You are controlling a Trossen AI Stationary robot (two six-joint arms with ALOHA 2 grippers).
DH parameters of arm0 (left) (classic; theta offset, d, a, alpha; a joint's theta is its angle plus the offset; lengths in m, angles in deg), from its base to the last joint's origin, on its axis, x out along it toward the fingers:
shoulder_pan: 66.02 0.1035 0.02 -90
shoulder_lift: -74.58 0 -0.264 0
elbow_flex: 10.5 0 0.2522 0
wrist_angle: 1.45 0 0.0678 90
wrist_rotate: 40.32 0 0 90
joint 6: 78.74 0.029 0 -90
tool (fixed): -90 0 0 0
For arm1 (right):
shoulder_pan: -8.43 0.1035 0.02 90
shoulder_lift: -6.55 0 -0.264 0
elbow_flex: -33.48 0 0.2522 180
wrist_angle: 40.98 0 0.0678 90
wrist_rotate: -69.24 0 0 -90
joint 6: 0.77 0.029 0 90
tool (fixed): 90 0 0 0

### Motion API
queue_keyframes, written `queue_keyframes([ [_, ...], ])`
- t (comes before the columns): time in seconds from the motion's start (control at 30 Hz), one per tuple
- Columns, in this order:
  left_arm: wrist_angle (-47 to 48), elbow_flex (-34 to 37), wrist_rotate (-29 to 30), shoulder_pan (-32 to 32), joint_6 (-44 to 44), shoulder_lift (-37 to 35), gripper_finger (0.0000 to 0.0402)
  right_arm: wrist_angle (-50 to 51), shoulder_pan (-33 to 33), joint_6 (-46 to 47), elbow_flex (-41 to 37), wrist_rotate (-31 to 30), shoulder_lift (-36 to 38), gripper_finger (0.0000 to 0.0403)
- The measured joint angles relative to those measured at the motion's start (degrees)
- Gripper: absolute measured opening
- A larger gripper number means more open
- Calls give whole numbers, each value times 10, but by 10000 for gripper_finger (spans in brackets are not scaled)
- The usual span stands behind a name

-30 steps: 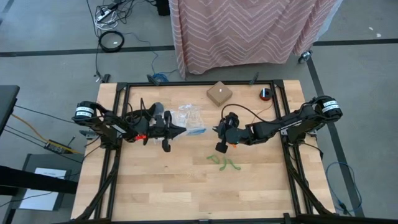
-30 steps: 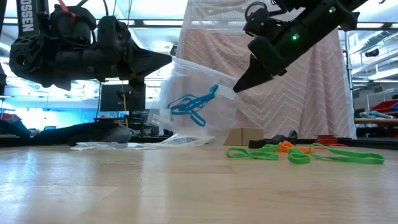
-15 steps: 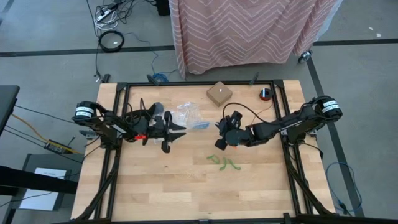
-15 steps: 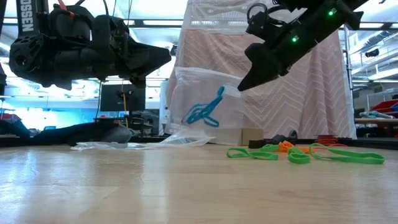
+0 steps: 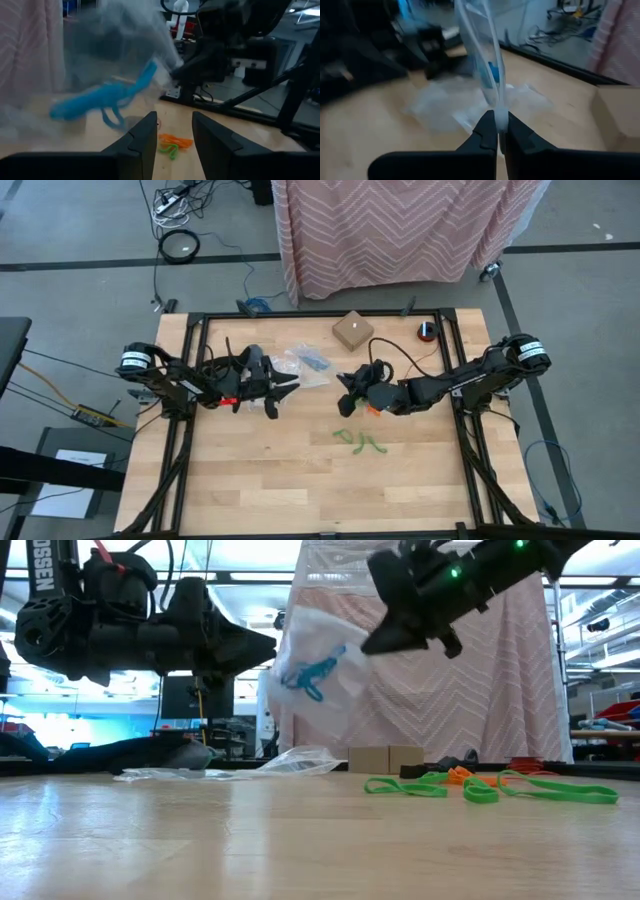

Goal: Sort rubber bands
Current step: Close the transparent zip bag

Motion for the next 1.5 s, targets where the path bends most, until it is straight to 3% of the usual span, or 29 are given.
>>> queue_keyframes([
  [0.3,27,-42,3,-22,28,0,132,-121,-3,10,0,12,0,0],
  [0.5,207,-130,2,-63,176,0,131,-126,-8,19,0,11,0,0],
  [0.6,329,-173,57,-81,243,0,131,-126,-16,45,0,0,0,0],
  [0.67,371,-198,152,-93,261,0,131,-126,-18,68,0,-24,0,0],
  [0.77,365,-221,290,-106,293,0,131,-133,-22,95,0,-56,-5,0],
  [0.87,333,-232,359,-114,351,0,131,-157,-28,110,0,-51,-21,0],
  [1.2,326,-248,395,-115,421,1,131,-326,-40,105,5,-10,-86,0],
  [1.5,307,-248,413,-119,434,1,131,-334,-52,103,29,29,-94,0],
])
